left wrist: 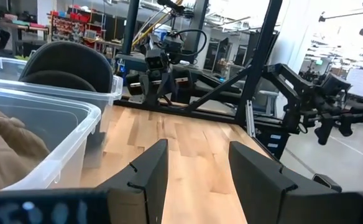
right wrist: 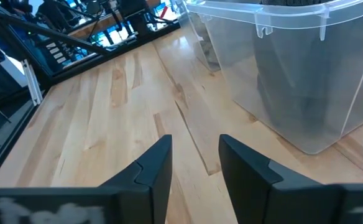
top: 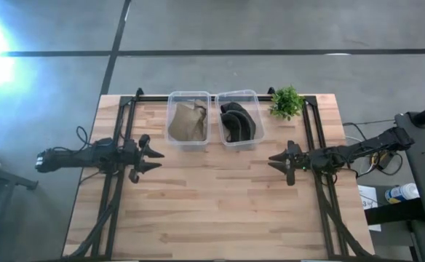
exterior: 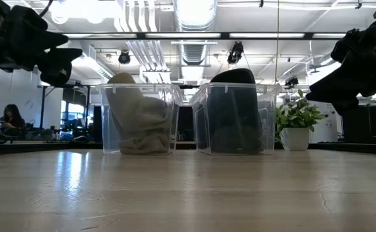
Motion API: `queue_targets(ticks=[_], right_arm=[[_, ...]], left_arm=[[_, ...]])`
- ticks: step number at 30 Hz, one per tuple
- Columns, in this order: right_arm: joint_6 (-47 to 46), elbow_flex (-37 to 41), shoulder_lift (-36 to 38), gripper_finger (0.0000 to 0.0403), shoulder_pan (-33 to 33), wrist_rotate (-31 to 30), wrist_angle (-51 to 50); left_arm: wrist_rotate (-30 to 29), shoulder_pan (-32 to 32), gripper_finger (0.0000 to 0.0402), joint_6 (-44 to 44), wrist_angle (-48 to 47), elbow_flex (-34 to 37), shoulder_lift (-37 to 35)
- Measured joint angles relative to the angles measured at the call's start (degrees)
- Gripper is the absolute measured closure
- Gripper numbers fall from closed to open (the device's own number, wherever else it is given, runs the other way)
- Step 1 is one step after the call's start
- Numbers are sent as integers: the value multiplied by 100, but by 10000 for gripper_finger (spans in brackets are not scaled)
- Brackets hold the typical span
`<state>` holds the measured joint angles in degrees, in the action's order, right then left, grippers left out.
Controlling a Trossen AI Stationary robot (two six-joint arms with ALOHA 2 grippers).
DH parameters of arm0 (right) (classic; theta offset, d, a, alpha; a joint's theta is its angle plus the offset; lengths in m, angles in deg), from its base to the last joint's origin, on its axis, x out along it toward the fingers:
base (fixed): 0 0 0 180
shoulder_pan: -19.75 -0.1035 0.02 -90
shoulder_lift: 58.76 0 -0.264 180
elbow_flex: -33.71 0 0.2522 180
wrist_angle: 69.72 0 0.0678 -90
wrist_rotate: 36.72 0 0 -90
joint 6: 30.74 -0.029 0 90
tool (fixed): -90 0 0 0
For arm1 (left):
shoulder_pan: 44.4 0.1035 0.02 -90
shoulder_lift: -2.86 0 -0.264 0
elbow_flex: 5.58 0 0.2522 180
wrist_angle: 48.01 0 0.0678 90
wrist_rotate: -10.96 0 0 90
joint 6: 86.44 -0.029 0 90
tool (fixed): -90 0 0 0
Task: Pick & Place hat
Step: Return to Home Position
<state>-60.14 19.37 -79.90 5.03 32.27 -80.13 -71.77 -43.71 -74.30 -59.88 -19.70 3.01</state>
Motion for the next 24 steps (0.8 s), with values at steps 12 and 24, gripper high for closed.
queue_targets(ticks=[12,24], right_arm=[[-1,0,0,277,1,0,0],[179,-2,2,271,0,24,10]], left_arm=[[11,0,239,79,-2,0,0],[13,0,239,79,-6,2,0]])
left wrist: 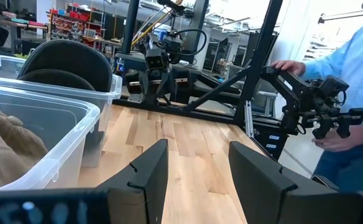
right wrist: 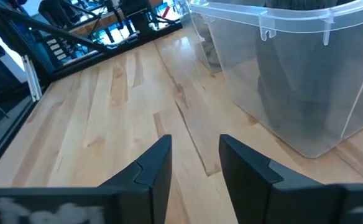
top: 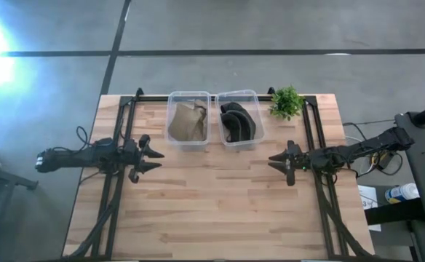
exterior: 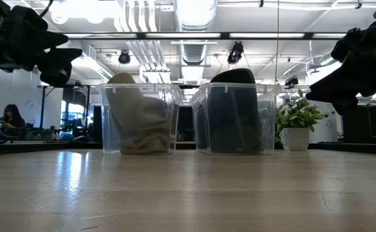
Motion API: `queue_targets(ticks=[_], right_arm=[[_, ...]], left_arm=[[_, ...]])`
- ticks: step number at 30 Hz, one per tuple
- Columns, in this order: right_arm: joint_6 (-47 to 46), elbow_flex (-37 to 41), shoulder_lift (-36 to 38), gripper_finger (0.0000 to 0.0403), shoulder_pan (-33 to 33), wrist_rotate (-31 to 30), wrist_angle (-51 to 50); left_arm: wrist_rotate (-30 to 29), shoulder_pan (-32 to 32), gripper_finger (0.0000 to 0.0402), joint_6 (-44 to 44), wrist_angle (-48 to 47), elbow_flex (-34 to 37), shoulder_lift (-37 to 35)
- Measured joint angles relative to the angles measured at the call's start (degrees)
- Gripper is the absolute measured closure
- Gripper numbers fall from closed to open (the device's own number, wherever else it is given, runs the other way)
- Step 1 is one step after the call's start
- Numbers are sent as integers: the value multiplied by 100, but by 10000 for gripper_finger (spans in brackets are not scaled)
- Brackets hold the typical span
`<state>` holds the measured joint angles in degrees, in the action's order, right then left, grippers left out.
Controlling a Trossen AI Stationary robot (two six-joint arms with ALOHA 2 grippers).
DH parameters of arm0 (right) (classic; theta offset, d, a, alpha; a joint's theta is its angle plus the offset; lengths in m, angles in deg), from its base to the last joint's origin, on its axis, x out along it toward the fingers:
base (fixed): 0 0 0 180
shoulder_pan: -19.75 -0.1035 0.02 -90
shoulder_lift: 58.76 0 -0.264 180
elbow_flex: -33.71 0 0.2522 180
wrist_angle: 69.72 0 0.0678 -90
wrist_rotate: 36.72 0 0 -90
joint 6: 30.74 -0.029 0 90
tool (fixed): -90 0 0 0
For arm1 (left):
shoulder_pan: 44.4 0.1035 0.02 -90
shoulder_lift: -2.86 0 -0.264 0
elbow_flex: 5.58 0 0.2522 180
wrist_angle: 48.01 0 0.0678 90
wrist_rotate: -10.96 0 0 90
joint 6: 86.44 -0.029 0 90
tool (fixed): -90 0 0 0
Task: Pick & Place hat
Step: Return to Home Position
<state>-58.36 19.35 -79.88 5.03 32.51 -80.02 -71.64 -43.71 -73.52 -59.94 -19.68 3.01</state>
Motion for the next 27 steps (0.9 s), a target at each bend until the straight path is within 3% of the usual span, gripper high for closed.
queue_targets(ticks=[7,20,27], right_arm=[[344,0,449,271,151,94,10],[2207,0,1769,277,1166,2014,15],[2432,0,2116,270,1302,2118,-311]], left_arm=[[0,0,239,-2,-3,0,0],[0,0,239,-4,-2,0,0],[0,-1,239,-4,1,0,0]])
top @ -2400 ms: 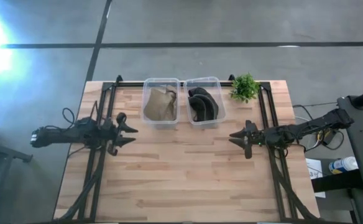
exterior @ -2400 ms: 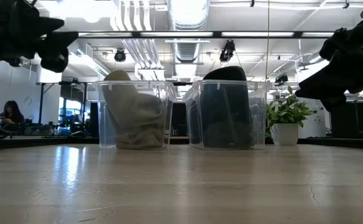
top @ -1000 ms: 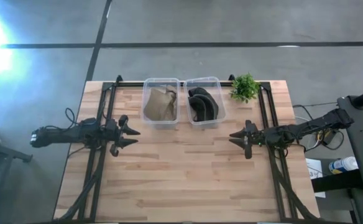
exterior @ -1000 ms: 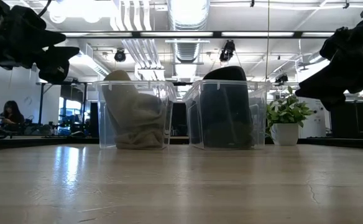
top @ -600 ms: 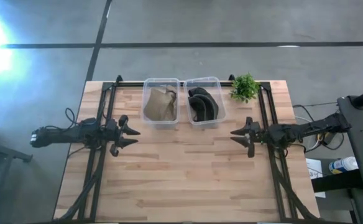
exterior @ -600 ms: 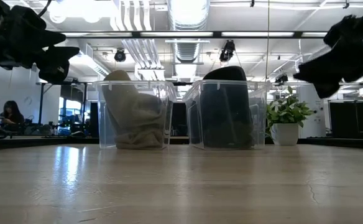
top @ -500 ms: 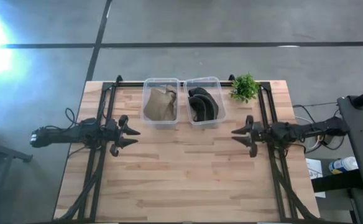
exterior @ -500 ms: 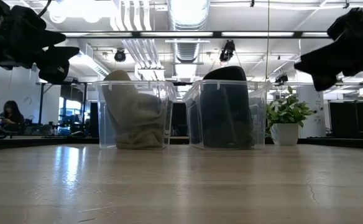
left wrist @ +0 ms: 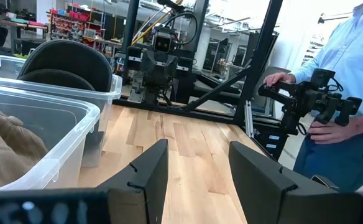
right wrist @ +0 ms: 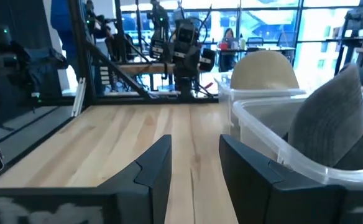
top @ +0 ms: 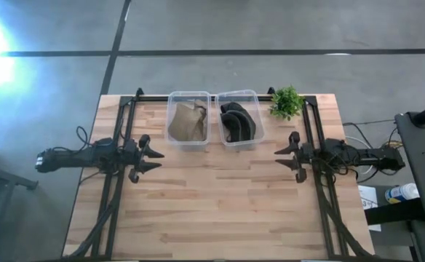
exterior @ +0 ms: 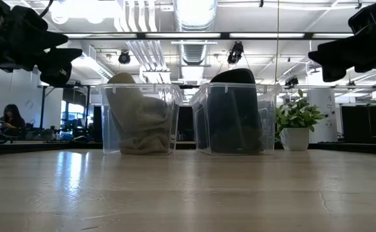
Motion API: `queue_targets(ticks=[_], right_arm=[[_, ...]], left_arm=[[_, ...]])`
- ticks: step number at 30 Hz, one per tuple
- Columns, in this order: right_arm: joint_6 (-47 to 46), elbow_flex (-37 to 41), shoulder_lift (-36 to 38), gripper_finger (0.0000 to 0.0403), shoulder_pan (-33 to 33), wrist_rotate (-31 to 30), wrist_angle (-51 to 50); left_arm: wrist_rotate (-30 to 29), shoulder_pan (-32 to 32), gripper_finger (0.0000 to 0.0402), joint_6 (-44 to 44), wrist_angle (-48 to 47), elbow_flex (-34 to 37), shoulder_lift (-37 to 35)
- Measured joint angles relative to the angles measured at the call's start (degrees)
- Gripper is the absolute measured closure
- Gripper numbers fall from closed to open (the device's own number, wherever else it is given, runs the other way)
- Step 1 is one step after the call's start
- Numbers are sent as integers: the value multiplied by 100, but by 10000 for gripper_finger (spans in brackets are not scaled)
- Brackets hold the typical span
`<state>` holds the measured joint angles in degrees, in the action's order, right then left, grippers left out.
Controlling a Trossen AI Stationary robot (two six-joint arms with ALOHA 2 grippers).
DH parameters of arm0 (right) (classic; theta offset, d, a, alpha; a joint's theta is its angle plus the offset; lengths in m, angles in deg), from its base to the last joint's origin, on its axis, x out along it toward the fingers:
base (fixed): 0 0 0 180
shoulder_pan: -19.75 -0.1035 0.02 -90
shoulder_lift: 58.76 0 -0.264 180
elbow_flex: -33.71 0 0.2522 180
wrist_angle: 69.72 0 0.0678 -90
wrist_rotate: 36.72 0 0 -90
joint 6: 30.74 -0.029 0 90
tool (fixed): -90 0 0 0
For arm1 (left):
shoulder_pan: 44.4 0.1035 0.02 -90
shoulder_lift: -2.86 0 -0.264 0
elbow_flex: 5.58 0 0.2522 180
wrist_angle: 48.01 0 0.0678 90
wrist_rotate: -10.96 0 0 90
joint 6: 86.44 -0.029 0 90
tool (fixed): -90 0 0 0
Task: Pick & Place hat
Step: Return to Home Position
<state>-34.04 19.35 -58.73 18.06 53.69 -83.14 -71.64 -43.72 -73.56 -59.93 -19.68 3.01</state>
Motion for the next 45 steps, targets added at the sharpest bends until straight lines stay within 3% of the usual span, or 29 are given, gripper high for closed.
queue_targets(ticks=[45], right_arm=[[33,4,-61,274,-242,-50,17]], left_arm=[[2,1,239,0,7,0,0]])
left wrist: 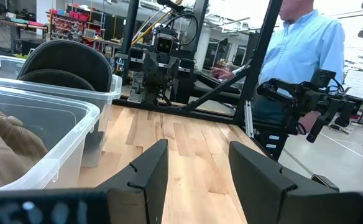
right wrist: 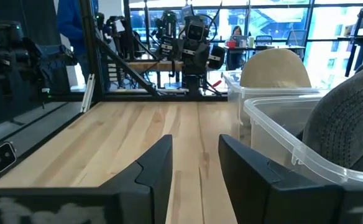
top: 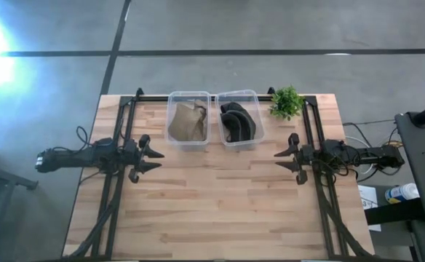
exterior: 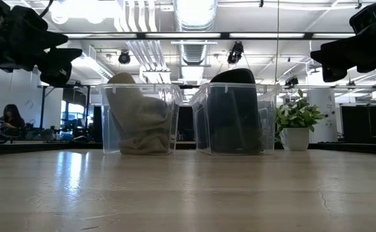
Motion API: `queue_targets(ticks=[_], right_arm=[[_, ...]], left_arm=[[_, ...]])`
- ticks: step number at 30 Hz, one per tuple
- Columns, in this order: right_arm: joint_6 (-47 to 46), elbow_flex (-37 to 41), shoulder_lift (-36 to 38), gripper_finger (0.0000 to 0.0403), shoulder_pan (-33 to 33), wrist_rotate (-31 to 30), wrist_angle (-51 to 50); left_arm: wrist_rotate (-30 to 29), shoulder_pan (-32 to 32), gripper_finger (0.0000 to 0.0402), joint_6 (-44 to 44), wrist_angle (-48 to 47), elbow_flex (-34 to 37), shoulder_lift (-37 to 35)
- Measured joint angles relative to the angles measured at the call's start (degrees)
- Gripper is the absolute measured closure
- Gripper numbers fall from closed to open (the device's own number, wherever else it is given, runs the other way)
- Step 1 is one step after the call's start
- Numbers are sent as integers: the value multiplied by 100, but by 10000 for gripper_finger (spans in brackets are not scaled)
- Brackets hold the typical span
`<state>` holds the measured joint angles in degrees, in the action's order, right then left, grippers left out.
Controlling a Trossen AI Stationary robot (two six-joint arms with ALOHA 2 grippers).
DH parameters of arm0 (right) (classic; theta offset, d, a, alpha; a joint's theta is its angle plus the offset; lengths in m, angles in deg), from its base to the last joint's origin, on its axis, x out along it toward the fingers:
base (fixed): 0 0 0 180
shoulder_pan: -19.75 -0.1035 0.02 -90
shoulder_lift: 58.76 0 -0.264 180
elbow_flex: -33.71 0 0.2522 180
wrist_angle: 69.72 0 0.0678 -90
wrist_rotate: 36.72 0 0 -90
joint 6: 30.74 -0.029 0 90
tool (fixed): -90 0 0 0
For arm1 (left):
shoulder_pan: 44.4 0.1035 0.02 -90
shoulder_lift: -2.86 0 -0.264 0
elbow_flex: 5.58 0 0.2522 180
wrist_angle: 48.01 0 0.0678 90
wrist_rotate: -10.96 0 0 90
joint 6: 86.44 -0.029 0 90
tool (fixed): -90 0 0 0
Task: Pick & Place hat
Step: Return to Home Position
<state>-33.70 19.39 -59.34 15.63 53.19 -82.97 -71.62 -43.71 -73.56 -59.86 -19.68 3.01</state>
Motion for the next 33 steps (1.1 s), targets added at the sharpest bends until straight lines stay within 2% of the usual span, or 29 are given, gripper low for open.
queue_targets(ticks=[7,19,33], right_arm=[[0,0,0,268,0,0,0],[2,2,0,282,0,2,0],[2,2,0,272,0,2,0]], left_arm=[[0,-2,239,0,0,0,0],[0,0,239,0,0,0,0],[0,-1,239,0,0,0,0]])
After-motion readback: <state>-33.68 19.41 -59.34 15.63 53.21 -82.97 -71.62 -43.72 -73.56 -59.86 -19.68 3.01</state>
